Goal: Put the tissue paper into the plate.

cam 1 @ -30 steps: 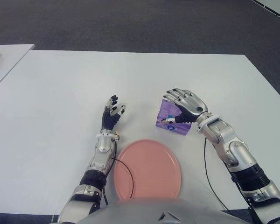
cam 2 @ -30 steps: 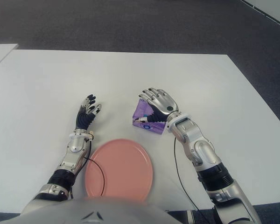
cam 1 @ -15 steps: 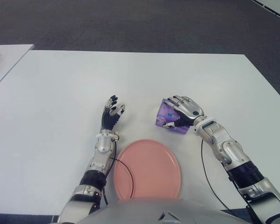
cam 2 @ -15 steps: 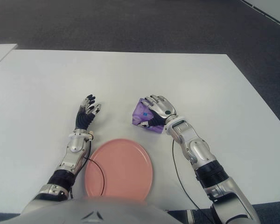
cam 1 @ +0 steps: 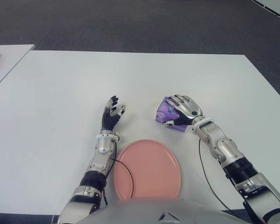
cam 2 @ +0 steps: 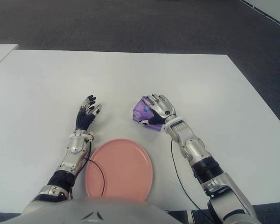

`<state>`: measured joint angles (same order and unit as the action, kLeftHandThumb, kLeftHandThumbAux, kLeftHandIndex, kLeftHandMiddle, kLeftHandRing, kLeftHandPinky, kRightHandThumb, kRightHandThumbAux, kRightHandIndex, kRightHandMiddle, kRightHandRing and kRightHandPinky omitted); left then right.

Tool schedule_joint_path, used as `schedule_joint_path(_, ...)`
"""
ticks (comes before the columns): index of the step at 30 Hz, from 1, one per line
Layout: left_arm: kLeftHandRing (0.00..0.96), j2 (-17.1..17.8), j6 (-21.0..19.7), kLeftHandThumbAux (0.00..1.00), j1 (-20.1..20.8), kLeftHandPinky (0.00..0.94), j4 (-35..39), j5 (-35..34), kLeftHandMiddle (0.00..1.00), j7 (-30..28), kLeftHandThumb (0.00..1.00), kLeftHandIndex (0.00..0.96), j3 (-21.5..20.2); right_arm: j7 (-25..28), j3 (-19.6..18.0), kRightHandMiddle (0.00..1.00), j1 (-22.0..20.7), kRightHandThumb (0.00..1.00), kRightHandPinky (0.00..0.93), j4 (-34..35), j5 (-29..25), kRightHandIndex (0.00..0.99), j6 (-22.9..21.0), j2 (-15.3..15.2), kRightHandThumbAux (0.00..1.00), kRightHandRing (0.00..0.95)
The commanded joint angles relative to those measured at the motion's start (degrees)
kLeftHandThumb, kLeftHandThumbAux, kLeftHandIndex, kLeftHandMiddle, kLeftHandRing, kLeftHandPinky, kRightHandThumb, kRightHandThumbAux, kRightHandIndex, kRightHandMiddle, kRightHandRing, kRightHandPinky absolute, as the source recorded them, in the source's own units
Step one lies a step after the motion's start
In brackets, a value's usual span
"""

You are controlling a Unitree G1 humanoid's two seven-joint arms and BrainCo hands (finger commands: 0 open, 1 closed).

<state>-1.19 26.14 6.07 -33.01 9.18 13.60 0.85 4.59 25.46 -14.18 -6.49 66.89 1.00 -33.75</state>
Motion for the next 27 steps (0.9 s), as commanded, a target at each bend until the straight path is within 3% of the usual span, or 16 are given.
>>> schedule_joint_path(1,0.148,0.2,-1.5,0.616,-1.6,0.161,-1.1,0.1,0.170,0.3,0.252,0.137,-0.2,1.4,2.3,0.000,2.4,0.329,0.000,-2.1,1.7,0.000,-1.3,-0.1,0.161,0.000)
schedule_joint_path(10,0.136,0.4,-1.6,0.604,-1.6,0.139,-1.3,0.7,0.158,0.5,0.236,0.131,0.1,3.4,5.2,0.000,2.9,0.312,0.000,-4.1,3.3,0.000,-4.2,0.3,0.153,0.000)
schedule_joint_path(27,0.144,0.1,-1.9,0.614,-1.6,0.150,-0.5,0.2,0.168,0.2,0.254,0.142,-0.2,1.5,9.3,0.000,4.2,0.327,0.000,-4.6,6.6,0.000,-5.5,-0.5,0.168,0.000)
